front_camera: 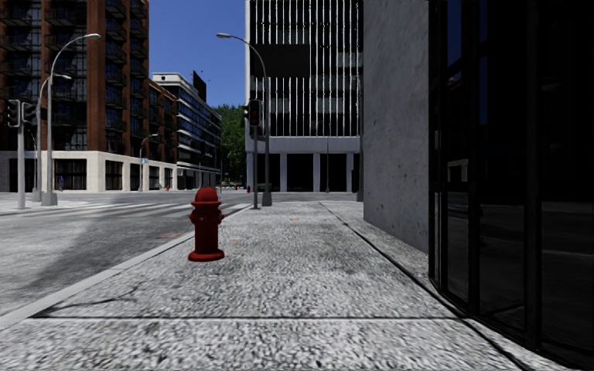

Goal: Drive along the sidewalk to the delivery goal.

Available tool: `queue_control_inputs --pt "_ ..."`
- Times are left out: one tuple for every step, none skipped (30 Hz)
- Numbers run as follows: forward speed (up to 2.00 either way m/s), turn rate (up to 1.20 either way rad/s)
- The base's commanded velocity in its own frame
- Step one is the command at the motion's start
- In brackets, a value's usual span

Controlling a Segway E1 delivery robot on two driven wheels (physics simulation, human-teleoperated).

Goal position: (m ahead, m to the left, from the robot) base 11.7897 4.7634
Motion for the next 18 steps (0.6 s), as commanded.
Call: queue_control_inputs --pt "2.0 0.0" --pt "2.0 0.0" --pt "2.0 0.0" --pt "2.0 0.0" --pt "2.0 0.0" --pt "2.0 0.0" --pt "2.0 0.0" --pt "2.0 0.0" --pt "2.0 0.0" --pt "2.0 0.0" --pt "2.0 0.0" --pt "2.0 0.0" --pt "2.0 0.0" --pt "2.0 0.0" --pt "2.0 0.0" --pt "2.0 0.0" --pt "2.0 0.0" --pt "2.0 0.0"
